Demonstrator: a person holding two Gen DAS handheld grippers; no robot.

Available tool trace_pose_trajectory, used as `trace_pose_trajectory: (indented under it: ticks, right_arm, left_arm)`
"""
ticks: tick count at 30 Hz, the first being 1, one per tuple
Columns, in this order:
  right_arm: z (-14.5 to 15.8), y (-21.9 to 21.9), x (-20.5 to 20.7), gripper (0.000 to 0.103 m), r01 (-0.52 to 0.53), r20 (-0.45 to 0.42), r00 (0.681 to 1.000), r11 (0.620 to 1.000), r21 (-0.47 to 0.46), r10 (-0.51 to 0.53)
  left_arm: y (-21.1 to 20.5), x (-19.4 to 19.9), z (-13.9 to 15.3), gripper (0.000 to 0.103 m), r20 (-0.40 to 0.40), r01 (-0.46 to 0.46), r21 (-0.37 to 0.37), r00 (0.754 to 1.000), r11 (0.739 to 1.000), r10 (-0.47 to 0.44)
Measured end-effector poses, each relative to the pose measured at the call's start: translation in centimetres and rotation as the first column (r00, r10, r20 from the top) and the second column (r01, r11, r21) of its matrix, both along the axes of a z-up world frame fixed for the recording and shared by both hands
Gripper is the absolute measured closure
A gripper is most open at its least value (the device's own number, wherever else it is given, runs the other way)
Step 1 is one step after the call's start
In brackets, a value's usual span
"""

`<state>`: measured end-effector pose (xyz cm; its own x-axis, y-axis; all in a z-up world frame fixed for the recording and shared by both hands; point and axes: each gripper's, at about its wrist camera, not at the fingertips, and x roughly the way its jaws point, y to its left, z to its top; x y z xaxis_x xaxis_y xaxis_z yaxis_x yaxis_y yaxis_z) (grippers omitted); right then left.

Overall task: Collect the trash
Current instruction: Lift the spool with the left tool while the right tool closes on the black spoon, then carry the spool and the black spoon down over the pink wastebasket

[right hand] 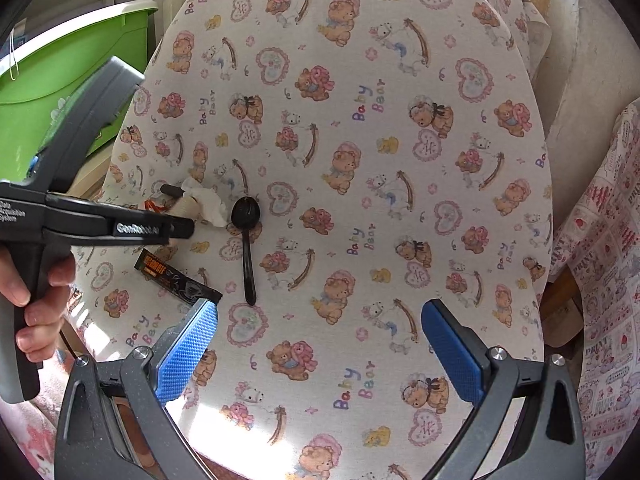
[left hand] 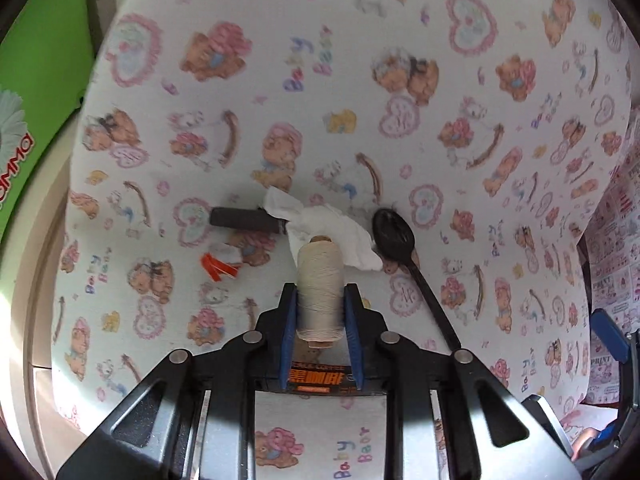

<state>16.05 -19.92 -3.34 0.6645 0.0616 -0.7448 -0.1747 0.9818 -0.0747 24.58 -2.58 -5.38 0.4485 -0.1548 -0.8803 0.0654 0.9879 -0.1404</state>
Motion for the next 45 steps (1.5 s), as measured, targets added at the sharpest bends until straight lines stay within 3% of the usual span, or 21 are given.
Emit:
trace_pose_trajectory:
  ticks: [3,5,7,11,13,15,17,22,27,29,31,37,45]
  right_arm:
    - [0.1,-0.2,0.2,0.0,0.005,-0.003,1.0,1.0,0.016,-0.005]
    - [0.2,-0.3,0.3,0.0,0.001,0.004,1.0,0.999,0.045,-0.002]
    - [0.3,0.0,0.6,0.004,-0.02,0.03,0.999,0.997,0.075,0.018]
    - [0.2,1.4,2.3,0.013,-0.131,0.032,0.991,0.981,0.142,0.128]
    - [0.1,2.1,3.1,0.016,-0.132,0.039,0.991,0.98,0.147,0.128]
    - [-0.5,3.1,4.1,0.027,-0.115,0.029,0.993,0.987,0.11,0.112]
    - [-1.5,4.3,5.2,0.054,-0.14,-0.015,0.99,0.986,0.095,0.142]
    - [-3.7,6.0,6.9,0.061,-0.123,-0.078,0.988,0.987,0.1,0.131]
    - [-5.0,7.4,7.7,0.069,-0.105,-0.087,0.991,0.994,0.01,0.105]
    - [-5.1,7.4,7.8,0.085,-0.097,-0.086,0.991,0.995,0.018,0.098]
    - [-5.2,7.5,8.0,0.092,-0.088,-0.087,0.992,0.996,0.008,0.088]
    - [-5.2,5.7,7.0,0.096,-0.05,-0.072,0.996,0.999,0.021,0.051]
    - [-2.7,2.9,4.8,0.096,-0.037,-0.009,0.999,0.998,0.059,0.037]
  left_arm:
    - [1.3,-0.7,1.5,0.081,0.055,-0.02,-0.022,0.998,1.0,0.021]
    - [1.4,-1.1,2.1,0.081,0.092,-0.028,0.024,0.995,0.999,0.026]
    - [1.3,-1.9,2.8,0.081,0.131,-0.042,0.069,0.991,0.997,0.033]
    - [2.4,-2.0,3.9,0.081,0.167,-0.056,0.06,0.985,0.997,0.046]
    - [2.9,-2.3,4.3,0.081,0.187,-0.073,0.068,0.981,0.995,0.059]
    - [3.0,-2.2,4.2,0.081,0.205,-0.088,0.077,0.976,0.993,0.07]
    - [3.3,-2.2,4.6,0.081,0.214,-0.097,0.068,0.973,0.993,0.08]
    - [4.9,-2.7,5.4,0.081,0.246,-0.103,0.037,0.965,0.994,0.091]
    - [4.7,-2.6,5.3,0.081,0.251,-0.112,0.045,0.963,0.993,0.098]
    - [4.7,-2.6,5.1,0.081,0.252,-0.113,0.047,0.963,0.993,0.098]
    - [4.8,-2.7,5.2,0.081,0.255,-0.114,0.05,0.962,0.992,0.097]
    - [4.4,-3.1,5.0,0.081,0.261,-0.11,0.055,0.961,0.992,0.092]
    - [4.0,-4.1,4.7,0.081,0.259,-0.099,0.045,0.962,0.994,0.084]
